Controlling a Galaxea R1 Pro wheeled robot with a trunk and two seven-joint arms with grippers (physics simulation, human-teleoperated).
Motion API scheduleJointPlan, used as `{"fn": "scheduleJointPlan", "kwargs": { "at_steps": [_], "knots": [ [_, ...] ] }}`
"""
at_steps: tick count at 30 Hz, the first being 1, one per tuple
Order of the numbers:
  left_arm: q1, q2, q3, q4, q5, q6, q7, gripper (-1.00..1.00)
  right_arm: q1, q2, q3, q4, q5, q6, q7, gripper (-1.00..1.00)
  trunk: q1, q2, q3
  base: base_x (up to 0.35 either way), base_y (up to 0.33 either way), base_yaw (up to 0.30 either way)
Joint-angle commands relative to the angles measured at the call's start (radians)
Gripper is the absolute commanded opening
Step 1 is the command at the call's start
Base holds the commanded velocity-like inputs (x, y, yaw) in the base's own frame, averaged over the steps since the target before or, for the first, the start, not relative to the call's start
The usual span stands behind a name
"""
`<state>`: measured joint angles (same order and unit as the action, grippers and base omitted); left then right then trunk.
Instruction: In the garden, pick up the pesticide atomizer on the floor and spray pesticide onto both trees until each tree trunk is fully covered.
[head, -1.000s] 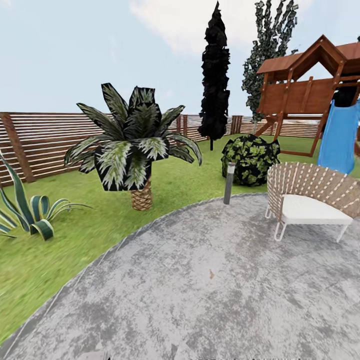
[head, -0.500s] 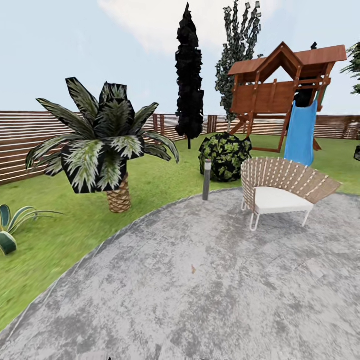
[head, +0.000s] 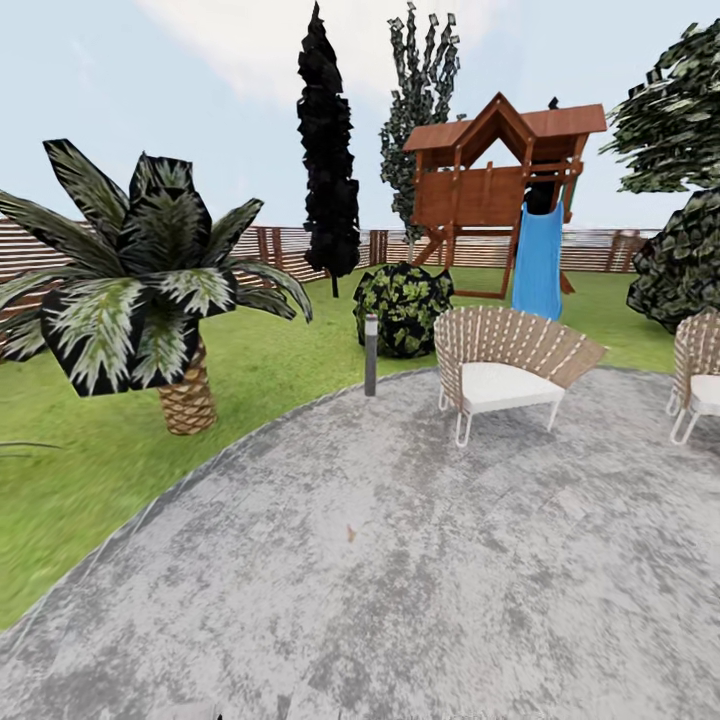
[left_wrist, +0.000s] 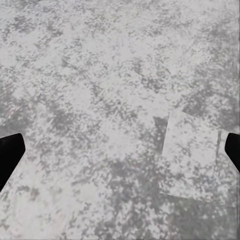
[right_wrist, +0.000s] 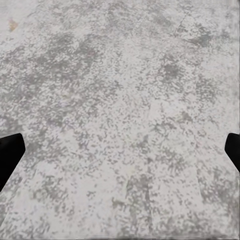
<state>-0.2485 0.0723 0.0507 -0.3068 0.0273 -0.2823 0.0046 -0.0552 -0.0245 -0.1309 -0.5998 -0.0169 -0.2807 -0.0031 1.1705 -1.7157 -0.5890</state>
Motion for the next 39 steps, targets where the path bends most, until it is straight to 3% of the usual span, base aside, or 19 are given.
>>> {"fn": "scheduleJointPlan", "kwargs": {
  "at_steps": [1, 39],
  "knots": [
    [0.0, 0.0, 0.0, 0.0, 0.0, 0.0, 0.0, 1.0, 0.0, 0.0, 0.0, 0.0, 0.0, 0.0, 0.0, 1.0, 0.004, -0.007, -0.003, 0.0, 0.0, -0.3],
    [0.0, 0.0, 0.0, 0.001, 0.0, 0.0, 0.0, 1.0, 0.0, 0.001, 0.001, 0.003, 0.0, 0.001, 0.0, 1.0, 0.15, -0.273, -0.122, 0.0, 0.0, -0.3]
  ]
}}
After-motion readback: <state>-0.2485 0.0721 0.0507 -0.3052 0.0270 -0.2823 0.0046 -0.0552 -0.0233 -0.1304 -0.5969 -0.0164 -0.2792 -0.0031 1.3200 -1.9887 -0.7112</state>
